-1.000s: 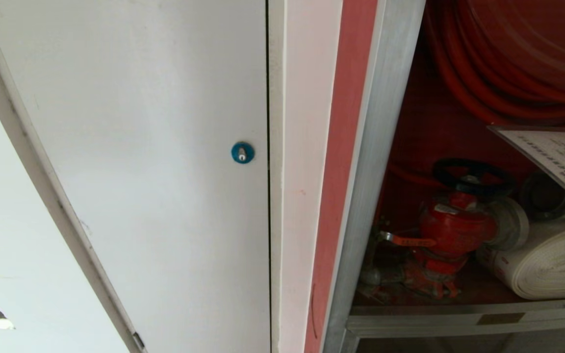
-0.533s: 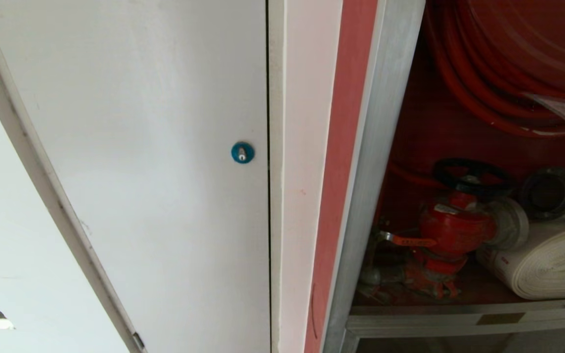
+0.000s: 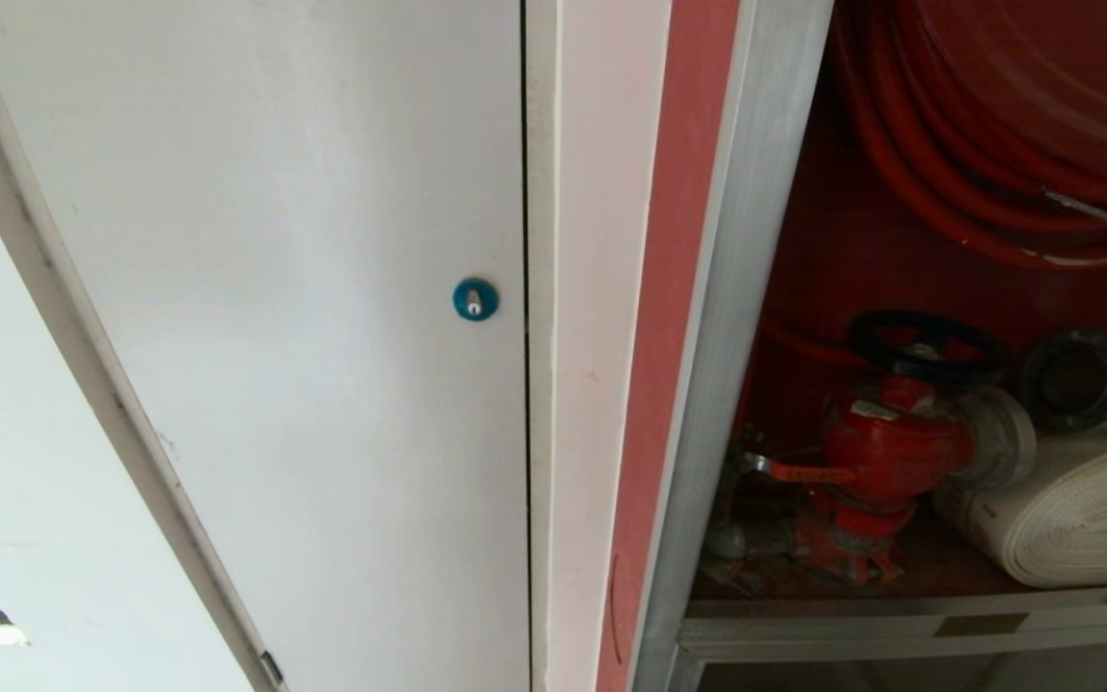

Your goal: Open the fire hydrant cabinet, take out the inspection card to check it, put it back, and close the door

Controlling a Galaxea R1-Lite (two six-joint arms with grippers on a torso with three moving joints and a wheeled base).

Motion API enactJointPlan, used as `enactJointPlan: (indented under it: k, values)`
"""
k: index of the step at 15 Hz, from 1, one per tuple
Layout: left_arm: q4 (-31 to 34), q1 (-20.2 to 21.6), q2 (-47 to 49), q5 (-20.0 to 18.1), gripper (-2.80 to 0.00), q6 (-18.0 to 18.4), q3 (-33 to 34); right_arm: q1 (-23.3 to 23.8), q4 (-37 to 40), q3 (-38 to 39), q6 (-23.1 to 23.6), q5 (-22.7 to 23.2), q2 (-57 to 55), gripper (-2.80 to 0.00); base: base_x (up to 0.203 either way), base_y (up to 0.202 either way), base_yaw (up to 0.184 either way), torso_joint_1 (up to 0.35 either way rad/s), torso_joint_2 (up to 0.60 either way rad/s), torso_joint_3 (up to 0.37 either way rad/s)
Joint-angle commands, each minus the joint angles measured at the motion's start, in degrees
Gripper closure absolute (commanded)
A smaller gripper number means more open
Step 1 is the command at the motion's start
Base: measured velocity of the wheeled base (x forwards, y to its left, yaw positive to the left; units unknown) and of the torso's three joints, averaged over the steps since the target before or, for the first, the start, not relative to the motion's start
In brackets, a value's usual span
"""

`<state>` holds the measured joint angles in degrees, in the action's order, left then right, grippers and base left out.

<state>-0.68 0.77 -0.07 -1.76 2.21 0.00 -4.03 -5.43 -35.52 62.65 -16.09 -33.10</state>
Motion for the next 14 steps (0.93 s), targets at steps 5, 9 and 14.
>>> enactJointPlan:
  k: [5, 9, 14]
  values:
    - [0.0, 0.0, 0.0, 0.0, 0.0, 0.0, 0.4, -0.7, 22.9, -12.7, -11.4, 1.8, 3.1, 0.0, 0.0, 0.0, 0.0, 0.0, 0.0, 0.0]
    - [0.0, 0.0, 0.1, 0.0, 0.0, 0.0, 0.4, -1.0, 35.8, -18.3, -21.8, 7.2, 3.0, 0.0, 0.0, 0.0, 0.0, 0.0, 0.0, 0.0]
    - [0.0, 0.0, 0.1, 0.0, 0.0, 0.0, 0.4, -1.9, 48.2, -21.5, -34.4, 19.9, 2.8, 0.0, 0.0, 0.0, 0.0, 0.0, 0.0, 0.0]
